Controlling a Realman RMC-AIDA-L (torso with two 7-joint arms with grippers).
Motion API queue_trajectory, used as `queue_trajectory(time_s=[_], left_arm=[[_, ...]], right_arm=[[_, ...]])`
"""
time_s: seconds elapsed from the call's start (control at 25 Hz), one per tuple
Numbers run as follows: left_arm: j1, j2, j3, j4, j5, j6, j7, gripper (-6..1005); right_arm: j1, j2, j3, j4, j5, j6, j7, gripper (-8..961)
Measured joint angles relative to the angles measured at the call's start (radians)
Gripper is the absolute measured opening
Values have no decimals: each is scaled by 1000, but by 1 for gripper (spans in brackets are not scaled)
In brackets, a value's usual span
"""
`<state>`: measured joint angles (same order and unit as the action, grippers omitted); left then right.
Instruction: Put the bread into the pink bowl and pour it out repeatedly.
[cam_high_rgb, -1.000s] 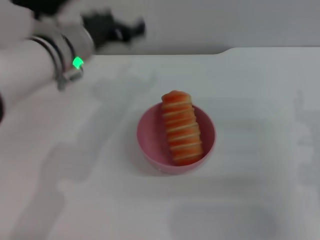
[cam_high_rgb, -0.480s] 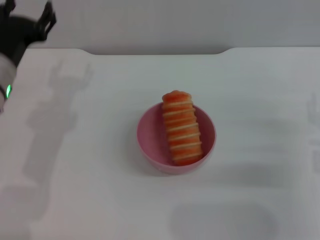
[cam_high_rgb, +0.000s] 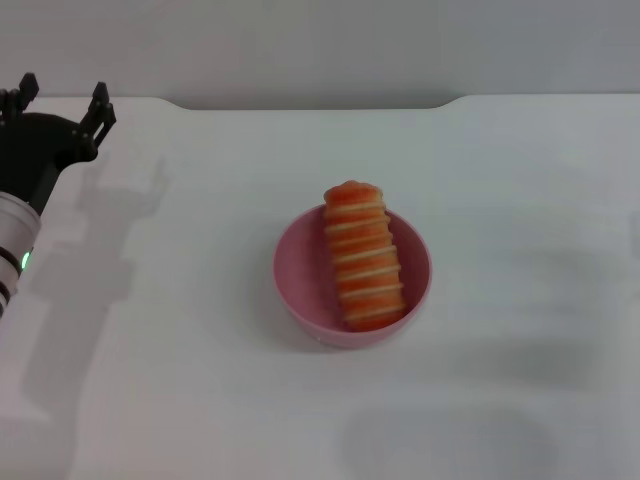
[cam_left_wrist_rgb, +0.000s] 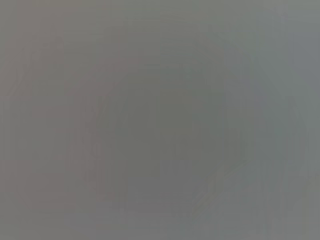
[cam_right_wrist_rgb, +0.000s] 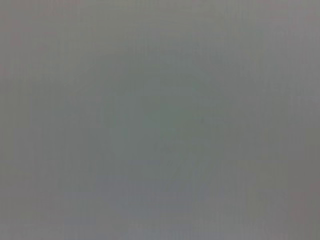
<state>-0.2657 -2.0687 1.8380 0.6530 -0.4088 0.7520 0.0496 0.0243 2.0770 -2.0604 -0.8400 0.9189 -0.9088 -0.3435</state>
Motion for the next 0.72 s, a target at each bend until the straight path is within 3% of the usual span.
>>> queue_trajectory(time_s=[0.44,0.64,0.72], left_arm=[[-1,0,4,-39,-1,-9,-45,813],[7,0,6,-36,-1,-6,-47,813],[8,0,7,-33,-1,-5,-47,813]], right_arm=[[15,-6,-50,15,-87,-9,11,605],[15,-4,-55,12,-90,-27,15,788],[17,-4,-57,18,-90,-29,16,789]])
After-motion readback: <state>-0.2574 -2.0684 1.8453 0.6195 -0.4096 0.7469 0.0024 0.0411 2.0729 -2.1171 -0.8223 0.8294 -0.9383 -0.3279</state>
